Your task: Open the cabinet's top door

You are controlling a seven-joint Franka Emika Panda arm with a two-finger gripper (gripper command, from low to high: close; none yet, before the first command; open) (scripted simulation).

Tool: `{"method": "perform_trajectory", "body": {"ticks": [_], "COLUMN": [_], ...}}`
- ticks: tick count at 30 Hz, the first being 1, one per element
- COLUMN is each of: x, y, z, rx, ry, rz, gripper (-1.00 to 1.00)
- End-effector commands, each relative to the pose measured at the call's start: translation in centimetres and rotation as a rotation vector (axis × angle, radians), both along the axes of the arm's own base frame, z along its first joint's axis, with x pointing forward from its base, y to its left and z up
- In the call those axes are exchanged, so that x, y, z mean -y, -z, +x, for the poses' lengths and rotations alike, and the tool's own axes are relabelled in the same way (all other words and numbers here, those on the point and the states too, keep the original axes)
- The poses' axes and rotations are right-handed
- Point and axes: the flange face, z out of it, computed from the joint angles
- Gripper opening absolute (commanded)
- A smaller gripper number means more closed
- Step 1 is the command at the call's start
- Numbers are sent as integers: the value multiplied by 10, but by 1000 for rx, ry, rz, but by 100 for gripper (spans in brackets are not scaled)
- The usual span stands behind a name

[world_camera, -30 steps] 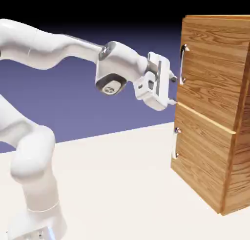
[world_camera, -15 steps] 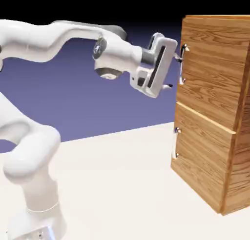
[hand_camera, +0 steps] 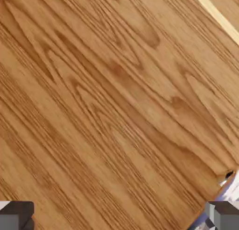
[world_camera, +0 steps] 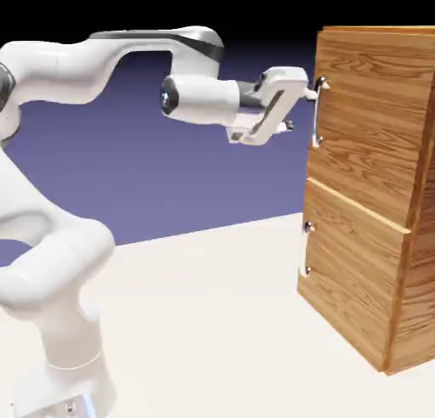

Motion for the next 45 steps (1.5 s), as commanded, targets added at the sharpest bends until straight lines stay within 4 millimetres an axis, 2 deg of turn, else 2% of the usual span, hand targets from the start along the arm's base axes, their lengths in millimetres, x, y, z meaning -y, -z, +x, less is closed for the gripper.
{"method": "perform_trajectory", "body": {"ticks": [1,15,17,23,24,45], "x": [-4,-68,-70,-68,-68,-34], "y": [1,36,38,38,38,38], "z": [2,40,42,92,92,33], "rx": [12,161,165,165,165,88], "ry": [6,60,62,62,62,-141], "rz": [46,696,723,722,722,737], "gripper": [0,0,0,0,-100,-100]}}
